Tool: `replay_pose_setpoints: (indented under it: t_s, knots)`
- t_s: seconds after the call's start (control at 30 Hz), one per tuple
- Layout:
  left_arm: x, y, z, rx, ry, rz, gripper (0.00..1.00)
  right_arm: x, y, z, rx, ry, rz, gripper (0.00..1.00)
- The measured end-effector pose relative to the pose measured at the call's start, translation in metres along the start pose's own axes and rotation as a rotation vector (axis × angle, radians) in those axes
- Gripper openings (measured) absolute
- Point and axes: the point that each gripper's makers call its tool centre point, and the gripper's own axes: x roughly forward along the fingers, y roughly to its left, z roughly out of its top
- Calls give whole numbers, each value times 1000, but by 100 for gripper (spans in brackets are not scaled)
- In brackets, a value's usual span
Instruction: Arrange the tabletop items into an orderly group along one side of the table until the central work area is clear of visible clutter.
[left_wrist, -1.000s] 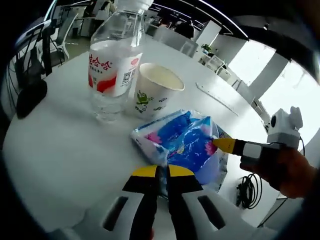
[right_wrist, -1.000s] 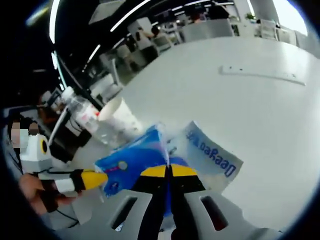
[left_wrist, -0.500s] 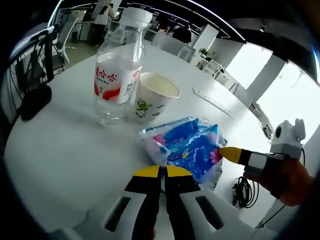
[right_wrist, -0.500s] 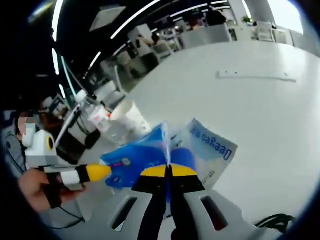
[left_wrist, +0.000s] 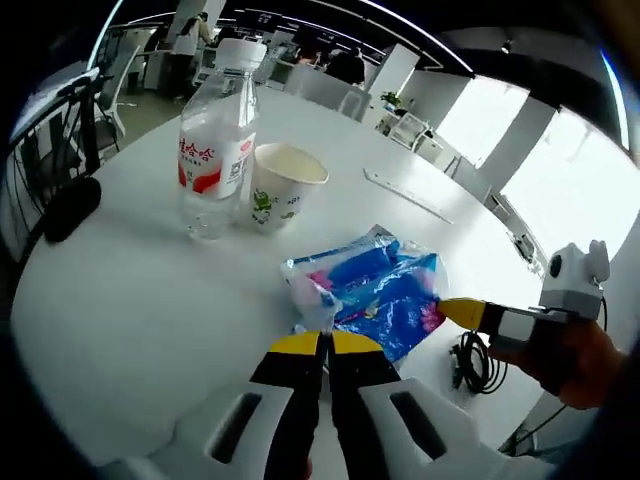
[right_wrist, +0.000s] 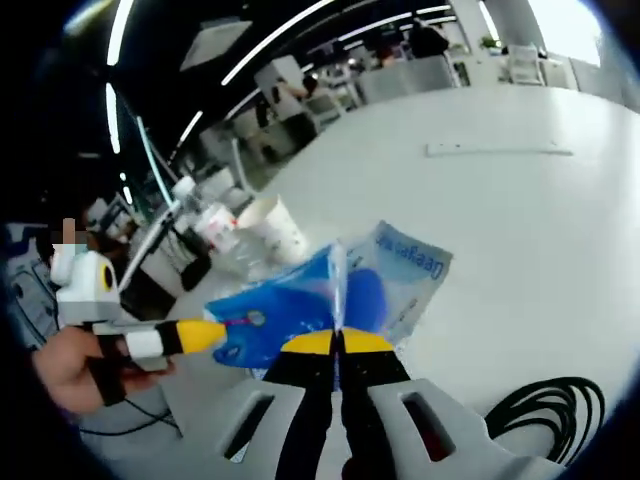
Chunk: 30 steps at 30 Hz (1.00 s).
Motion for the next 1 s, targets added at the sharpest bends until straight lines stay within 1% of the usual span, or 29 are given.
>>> replay_pose_setpoints:
  t_s: [0.13,0.23,0.4,0.57,0.73,1.0]
  knots:
    - [-2,-10,-6,37,10,-11,0,-11,-2,-2,16,-17,-8,0]
    - [-2,-15,-10,48,19,-20,0,-20,-6,-5,22,-26,-14,0]
    - [-3,-31,-14,72,29,-40,0,-34,-14,-9,33,-41,-27,0]
    - [-3,-50,-16,102,36,-62,0,-53,-22,-9,30,-65,-48,0]
    - [0,-71,-20,132,51,-100,0,-74,-37,-14,61,-93,-77,0]
    - [5,-95,-31,177,77,-137,0,-101,-51,-23,100,-124,-118,0]
